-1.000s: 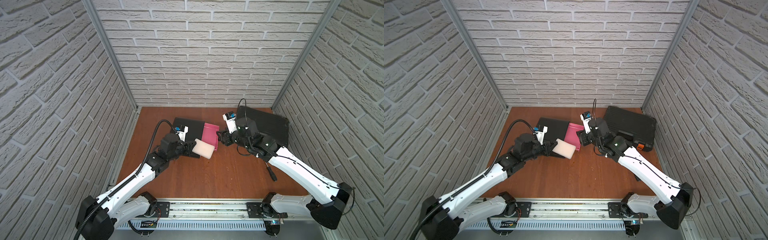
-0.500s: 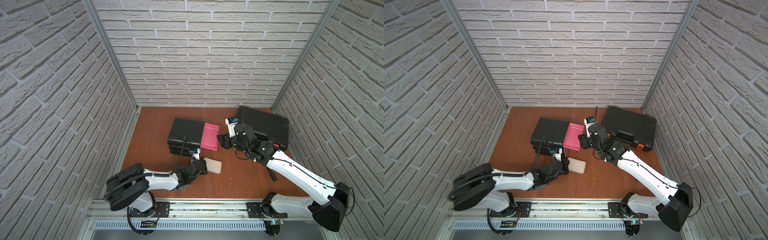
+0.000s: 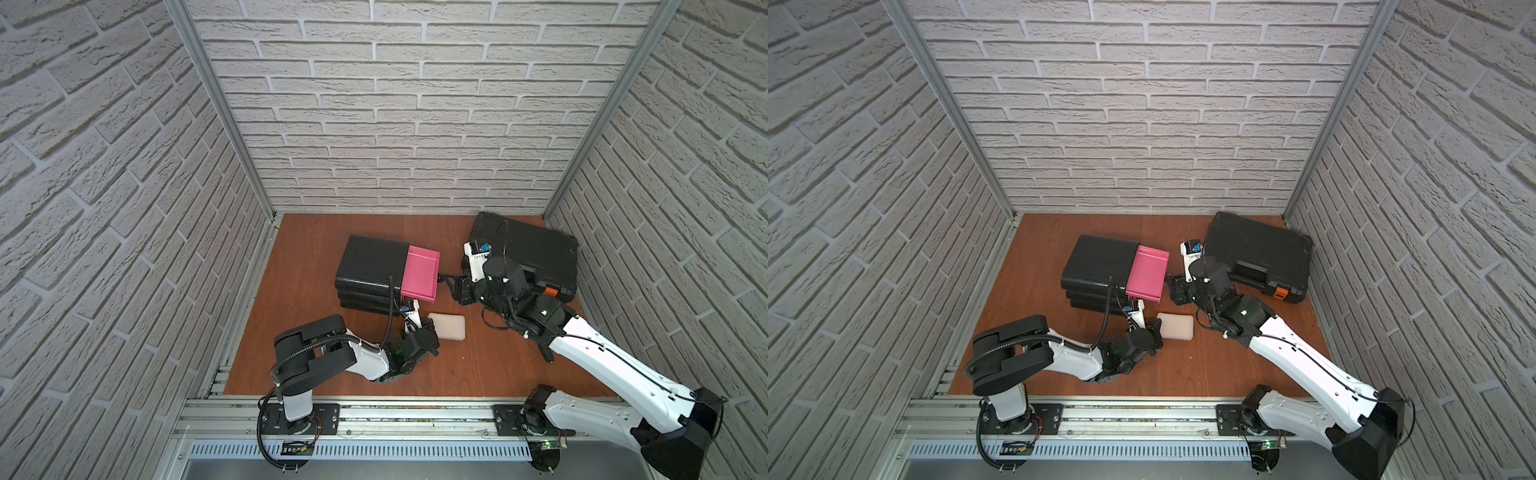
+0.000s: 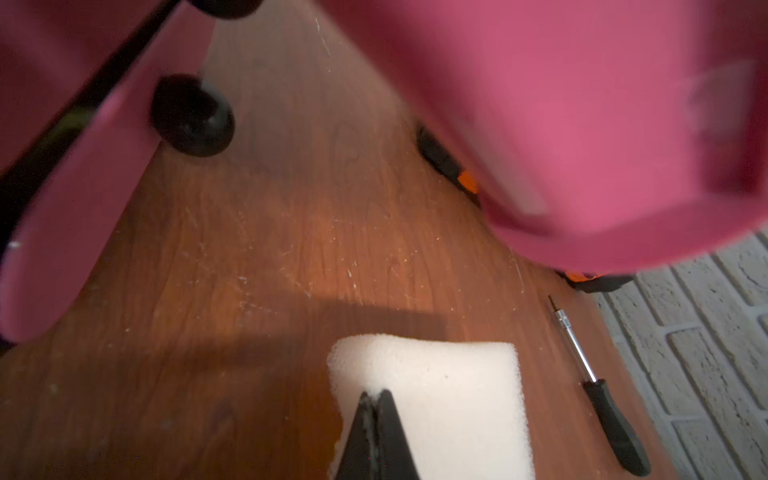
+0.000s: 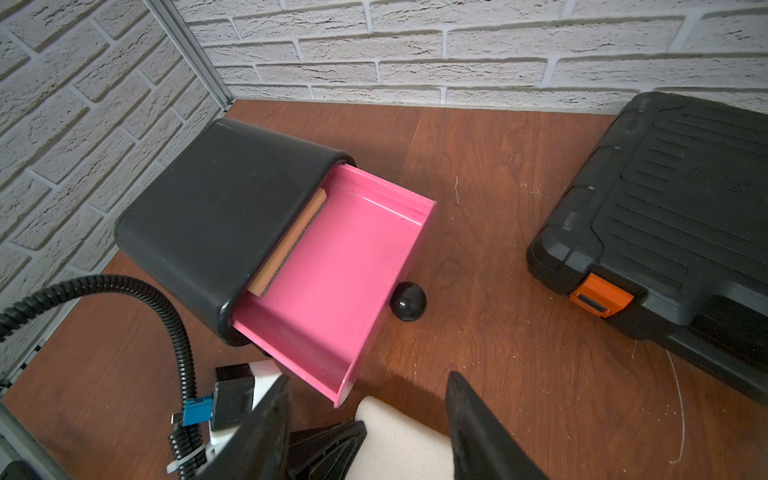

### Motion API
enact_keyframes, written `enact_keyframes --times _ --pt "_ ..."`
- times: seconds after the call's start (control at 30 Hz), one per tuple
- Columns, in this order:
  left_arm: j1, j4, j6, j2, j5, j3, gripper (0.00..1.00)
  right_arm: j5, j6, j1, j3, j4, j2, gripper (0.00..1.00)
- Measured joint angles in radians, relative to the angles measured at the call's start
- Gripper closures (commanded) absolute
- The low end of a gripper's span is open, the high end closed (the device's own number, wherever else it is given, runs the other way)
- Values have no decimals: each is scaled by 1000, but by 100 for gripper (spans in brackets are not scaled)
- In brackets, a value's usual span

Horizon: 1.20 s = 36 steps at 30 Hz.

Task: Take the sponge out of the drawer
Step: Place the sponge at the center of the board.

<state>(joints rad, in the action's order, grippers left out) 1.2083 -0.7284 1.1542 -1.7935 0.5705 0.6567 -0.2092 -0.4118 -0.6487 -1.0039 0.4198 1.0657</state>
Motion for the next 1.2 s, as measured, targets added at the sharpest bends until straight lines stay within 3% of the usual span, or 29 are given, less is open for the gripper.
enact_keyframes --times 0.67,1.13,1.2 --pt "-2 18 96 -179 -73 153 100 -98 0 0 0 88 -41 39" --pt "-2 15 135 -225 -92 210 100 -160 0 0 17 108 -41 36" --pt "-1 14 138 -225 -91 210 89 -163 0 0 17 108 -41 36"
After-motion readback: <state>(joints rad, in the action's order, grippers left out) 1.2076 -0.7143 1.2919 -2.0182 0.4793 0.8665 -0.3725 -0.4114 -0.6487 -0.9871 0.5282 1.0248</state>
